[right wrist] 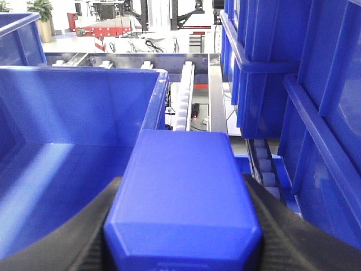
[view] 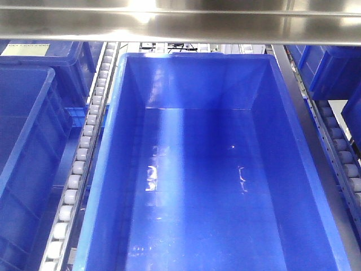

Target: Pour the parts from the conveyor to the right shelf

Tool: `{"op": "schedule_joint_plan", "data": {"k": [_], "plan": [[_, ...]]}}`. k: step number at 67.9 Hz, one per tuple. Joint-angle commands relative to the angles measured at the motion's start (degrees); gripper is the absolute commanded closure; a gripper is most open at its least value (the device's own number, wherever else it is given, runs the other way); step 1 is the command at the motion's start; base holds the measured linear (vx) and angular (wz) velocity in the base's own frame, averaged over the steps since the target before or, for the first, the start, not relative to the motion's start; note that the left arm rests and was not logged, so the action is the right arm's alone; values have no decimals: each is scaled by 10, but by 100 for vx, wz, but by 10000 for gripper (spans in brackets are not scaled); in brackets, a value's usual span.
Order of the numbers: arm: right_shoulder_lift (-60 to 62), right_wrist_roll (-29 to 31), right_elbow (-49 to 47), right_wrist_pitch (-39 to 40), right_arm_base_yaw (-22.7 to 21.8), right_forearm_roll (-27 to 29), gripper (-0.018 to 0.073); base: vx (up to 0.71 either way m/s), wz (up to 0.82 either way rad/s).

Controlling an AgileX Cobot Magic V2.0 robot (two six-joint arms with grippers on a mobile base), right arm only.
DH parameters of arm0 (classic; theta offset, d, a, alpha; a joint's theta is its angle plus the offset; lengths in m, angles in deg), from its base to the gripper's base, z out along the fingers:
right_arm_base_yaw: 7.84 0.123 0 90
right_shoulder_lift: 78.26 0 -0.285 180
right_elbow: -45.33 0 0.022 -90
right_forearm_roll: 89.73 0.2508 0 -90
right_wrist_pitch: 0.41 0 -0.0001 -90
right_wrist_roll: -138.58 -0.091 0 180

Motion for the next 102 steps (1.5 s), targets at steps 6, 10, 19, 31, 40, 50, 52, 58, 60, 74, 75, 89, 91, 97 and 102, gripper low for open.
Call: {"op": "schedule_joint_plan", "data": {"k": [6, 10, 19, 31, 40, 50, 52, 58, 60, 74, 75, 89, 91, 97, 102], "plan": [[-8, 1, -16, 48, -2, 1, 565, 0, 0], [-8, 1, -16, 48, -2, 2, 565, 0, 0], [-8, 1, -16, 48, -2, 2, 565, 0, 0], [-8, 0, -16, 48, -2, 4, 565, 0, 0], [-8, -1, -16, 48, -2, 4, 565, 0, 0], [-9, -3, -16, 43, -1, 1, 565, 0, 0], [-12, -2, -17, 43, 2, 1, 565, 0, 0], [-37, 0, -24, 49, 26, -3, 565, 0, 0], [-52, 0, -29, 49, 37, -3, 565, 0, 0], [-200, 0, -109, 29, 97, -2, 565, 0, 0], [-211, 0, -116, 27, 100, -2, 565, 0, 0], [-392, 0, -239, -24, 160, -3, 565, 0, 0], [-415, 0, -256, -34, 171, -3, 565, 0, 0], [-492, 0, -312, -70, 205, -8, 565, 0, 0], [-544, -5, -357, -101, 226, -15, 565, 0, 0]]}}
